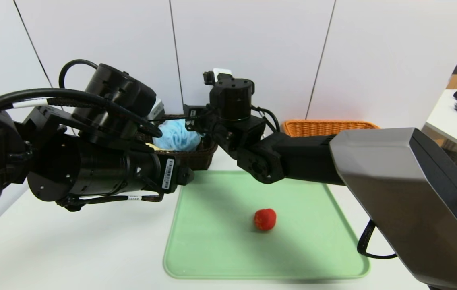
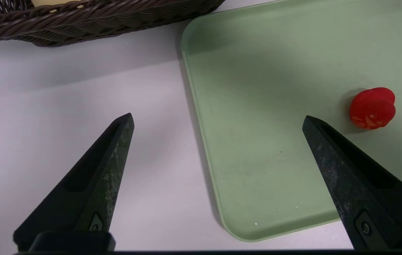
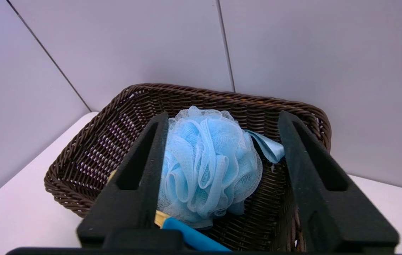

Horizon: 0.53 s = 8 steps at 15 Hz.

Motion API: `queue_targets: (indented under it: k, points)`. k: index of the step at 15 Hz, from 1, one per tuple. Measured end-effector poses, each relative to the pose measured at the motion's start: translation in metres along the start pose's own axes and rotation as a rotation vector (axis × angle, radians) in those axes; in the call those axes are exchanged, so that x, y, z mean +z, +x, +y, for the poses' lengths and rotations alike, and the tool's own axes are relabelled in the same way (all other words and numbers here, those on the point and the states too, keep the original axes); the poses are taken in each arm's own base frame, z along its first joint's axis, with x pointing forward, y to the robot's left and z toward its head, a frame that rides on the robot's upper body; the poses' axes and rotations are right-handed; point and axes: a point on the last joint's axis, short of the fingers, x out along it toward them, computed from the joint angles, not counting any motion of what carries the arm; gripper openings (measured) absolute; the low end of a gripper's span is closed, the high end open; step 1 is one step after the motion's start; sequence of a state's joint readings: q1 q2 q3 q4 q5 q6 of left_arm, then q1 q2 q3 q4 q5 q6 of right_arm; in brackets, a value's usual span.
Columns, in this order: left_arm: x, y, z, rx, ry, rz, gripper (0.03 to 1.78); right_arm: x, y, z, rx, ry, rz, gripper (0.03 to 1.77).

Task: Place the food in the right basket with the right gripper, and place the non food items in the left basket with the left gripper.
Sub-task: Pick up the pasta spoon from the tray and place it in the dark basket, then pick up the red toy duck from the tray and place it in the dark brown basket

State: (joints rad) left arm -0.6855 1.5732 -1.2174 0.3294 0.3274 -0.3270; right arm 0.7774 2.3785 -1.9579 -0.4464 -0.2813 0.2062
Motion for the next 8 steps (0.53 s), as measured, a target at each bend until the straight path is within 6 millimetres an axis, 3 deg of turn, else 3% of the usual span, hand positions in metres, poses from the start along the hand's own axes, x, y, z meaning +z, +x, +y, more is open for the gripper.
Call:
queue_targets:
  k: [2, 4, 8]
  points:
    - [0.002, -0.001, 0.0, -0.001, -0.001, -0.007, 1.69, 0.007, -0.003, 0.001, -0.008, -0.013, -0.012, 1.24]
    - [0.006, -0.004, -0.003, -0.013, -0.002, -0.024, 1.69, 0.026, -0.012, 0.002, -0.025, -0.024, -0.031, 1.35]
    - [0.005, -0.013, -0.024, -0.087, 0.038, -0.038, 1.69, 0.088, -0.052, 0.001, -0.075, -0.049, -0.006, 1.49]
